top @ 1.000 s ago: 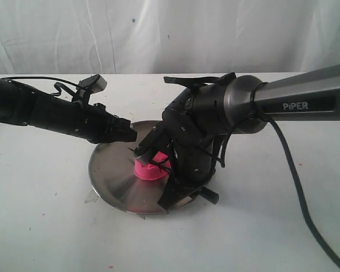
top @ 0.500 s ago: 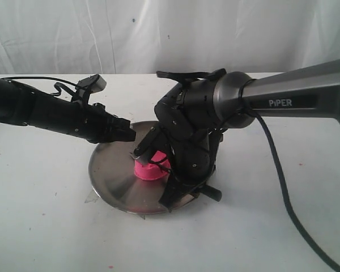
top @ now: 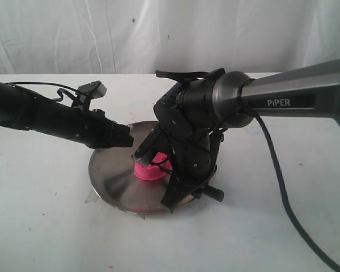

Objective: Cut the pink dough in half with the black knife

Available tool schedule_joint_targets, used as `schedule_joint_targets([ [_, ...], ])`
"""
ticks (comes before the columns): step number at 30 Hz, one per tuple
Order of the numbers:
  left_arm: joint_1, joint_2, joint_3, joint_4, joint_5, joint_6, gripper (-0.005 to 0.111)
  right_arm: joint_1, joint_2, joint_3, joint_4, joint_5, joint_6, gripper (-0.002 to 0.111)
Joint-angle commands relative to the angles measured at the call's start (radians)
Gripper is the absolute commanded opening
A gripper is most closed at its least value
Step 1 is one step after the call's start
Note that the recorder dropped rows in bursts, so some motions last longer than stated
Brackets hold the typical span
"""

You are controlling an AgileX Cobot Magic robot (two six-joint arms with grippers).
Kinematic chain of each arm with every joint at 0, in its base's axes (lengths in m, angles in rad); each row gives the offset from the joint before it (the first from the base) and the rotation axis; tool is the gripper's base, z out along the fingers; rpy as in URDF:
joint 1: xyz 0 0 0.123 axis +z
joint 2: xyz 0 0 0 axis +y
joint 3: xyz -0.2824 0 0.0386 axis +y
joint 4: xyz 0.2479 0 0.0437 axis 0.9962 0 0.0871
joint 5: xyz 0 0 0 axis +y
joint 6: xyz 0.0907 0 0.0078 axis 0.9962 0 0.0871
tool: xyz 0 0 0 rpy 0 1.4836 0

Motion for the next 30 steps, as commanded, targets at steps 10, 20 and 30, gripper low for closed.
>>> schedule_joint_targets([
  [10,0.001,0.068,0.0,-0.143,0.027,0.091,0.0,-0.002,-0.002,-0.005,0.005,-0.007,-0.008,0.0],
  [20,0.001,0.132,0.0,-0.216,0.089,0.142,0.0,-0.002,-0.002,-0.005,-0.002,0.047,-0.021,0.0],
  [30,0.001,0.134,0.0,-0.215,0.096,0.142,0.0,-0.002,-0.002,-0.005,-0.006,0.111,-0.044,0.0],
])
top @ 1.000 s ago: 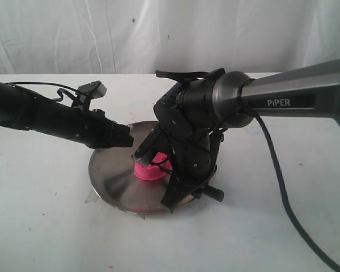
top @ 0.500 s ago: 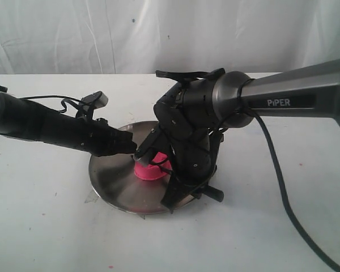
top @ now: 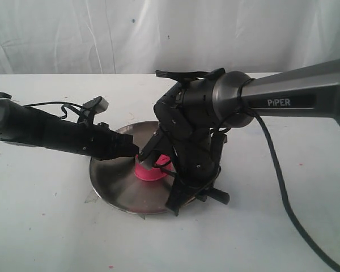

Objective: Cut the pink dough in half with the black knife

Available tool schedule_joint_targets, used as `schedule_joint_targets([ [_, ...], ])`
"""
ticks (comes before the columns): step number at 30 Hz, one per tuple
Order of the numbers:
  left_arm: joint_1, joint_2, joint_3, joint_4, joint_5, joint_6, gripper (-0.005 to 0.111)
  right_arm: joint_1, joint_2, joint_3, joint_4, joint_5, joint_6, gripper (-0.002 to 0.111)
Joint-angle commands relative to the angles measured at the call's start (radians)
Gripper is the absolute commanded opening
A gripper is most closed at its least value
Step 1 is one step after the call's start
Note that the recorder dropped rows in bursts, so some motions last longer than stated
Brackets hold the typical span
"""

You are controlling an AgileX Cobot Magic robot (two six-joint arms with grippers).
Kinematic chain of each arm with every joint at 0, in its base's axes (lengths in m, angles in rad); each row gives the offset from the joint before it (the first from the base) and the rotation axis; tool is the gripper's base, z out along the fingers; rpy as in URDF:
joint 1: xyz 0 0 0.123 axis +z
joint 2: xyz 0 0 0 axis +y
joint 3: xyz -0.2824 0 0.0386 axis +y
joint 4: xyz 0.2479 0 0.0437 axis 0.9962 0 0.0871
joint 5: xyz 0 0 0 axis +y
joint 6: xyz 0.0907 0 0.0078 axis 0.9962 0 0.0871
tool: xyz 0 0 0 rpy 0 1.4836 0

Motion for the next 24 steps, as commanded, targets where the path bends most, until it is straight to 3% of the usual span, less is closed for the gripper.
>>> schedule_joint_targets([
  [1,-0.003,0.011,0.0,-0.003,0.027,-0.004,0.0,-0.002,-0.002,-0.005,-0.006,0.065,-0.038,0.0],
  [24,-0.003,-0.033,-0.002,0.02,-0.023,-0.004,0.0,-0.002,-0.005,-0.005,0.002,0.138,-0.047,0.0],
])
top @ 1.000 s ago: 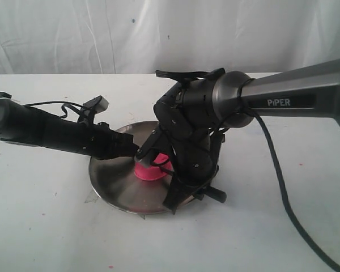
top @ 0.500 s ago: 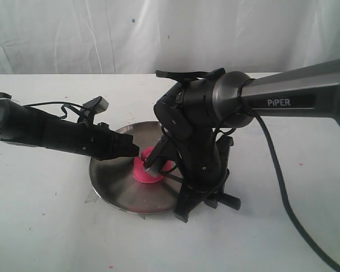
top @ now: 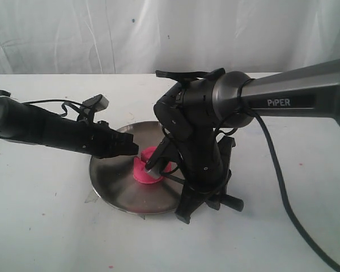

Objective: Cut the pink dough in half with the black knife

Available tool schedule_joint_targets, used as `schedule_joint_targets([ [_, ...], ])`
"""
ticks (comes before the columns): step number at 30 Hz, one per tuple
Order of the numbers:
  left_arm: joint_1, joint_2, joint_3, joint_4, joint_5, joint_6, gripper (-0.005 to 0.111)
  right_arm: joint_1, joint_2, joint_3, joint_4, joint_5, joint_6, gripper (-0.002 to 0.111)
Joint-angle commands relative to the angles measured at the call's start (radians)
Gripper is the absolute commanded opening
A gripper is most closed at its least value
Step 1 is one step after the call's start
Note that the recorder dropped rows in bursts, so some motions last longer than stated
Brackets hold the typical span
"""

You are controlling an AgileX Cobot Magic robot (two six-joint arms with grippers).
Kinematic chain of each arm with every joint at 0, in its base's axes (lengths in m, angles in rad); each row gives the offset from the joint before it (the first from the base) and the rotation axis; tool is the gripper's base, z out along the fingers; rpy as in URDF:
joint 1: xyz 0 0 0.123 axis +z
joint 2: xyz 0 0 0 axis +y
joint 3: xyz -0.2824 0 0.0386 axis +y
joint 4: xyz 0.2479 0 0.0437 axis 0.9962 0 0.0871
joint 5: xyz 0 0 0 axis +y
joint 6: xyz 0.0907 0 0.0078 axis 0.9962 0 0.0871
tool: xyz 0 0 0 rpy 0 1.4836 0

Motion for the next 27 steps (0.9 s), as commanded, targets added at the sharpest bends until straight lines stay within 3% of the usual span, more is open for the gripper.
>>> schedule_joint_targets([
  [1,-0.003,-0.016,-0.001,0.006,0.0,-0.002,0.0,-0.002,-0.005,-0.005,0.002,0.015,-0.011,0.0],
  [27,0.033,-0.108,-0.001,0.006,0.019,-0.01,0.0,-0.002,-0.004,-0.005,-0.161,-0.06,0.105,0.0],
])
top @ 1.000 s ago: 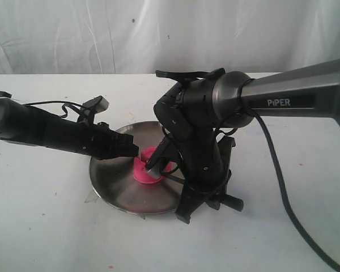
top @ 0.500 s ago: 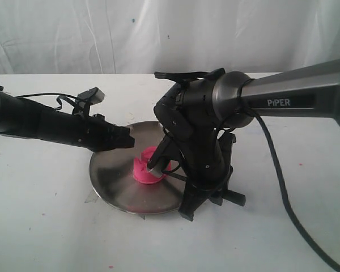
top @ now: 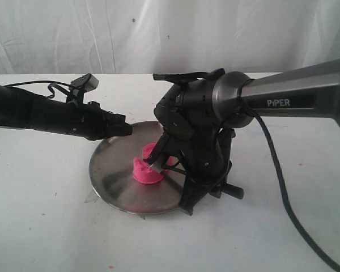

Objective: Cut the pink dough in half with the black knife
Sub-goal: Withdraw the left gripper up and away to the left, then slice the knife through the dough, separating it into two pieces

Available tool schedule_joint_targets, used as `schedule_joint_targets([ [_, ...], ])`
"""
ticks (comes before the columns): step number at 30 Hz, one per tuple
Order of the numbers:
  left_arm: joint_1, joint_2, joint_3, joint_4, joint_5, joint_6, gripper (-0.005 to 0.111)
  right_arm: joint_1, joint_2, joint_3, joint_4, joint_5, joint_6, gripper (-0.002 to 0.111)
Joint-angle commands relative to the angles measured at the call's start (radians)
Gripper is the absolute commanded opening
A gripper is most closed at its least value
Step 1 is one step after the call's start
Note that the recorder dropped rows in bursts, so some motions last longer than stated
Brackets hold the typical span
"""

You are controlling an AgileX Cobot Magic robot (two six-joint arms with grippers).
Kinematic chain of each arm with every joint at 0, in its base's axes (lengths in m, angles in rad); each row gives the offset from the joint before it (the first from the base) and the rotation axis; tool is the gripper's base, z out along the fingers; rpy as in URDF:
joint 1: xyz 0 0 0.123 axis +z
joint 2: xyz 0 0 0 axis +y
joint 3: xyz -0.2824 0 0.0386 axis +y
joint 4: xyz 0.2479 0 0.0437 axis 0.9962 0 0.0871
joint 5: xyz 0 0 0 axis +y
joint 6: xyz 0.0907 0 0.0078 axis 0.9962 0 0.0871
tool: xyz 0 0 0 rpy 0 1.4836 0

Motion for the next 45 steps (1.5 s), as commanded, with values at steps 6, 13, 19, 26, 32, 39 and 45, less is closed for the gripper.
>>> schedule_joint_targets([
  [6,0.002,-0.012,-0.001,-0.01,0.02,-0.004,0.0,-0.002,-0.002,-0.005,-0.064,-0.018,0.046,0.0],
  [13,0.002,-0.012,-0.001,-0.01,0.02,-0.006,0.0,-0.002,-0.005,-0.005,-0.027,-0.08,0.058,0.0],
  [19,0.002,-0.012,-0.001,-0.01,0.022,-0.006,0.0,-0.05,-0.005,-0.021,0.17,-0.098,-0.036,0.0],
  [26,0.035,-0.164,-0.001,0.116,0.008,-0.069,0.0,-0.134,-0.005,-0.037,0.362,-0.118,-0.173,0.0],
  [32,0.035,-0.45,0.029,0.289,-0.068,-0.197,0.0,-0.21,-0.005,-0.041,0.557,-0.126,-0.301,0.0],
  [39,0.035,-0.711,0.18,0.301,-0.214,-0.215,0.0,-0.252,-0.005,-0.041,0.732,-0.139,-0.426,0.0],
  [45,0.035,-0.867,0.295,0.301,-0.28,-0.251,0.0,-0.252,-0.005,-0.041,0.784,-0.139,-0.469,0.0],
])
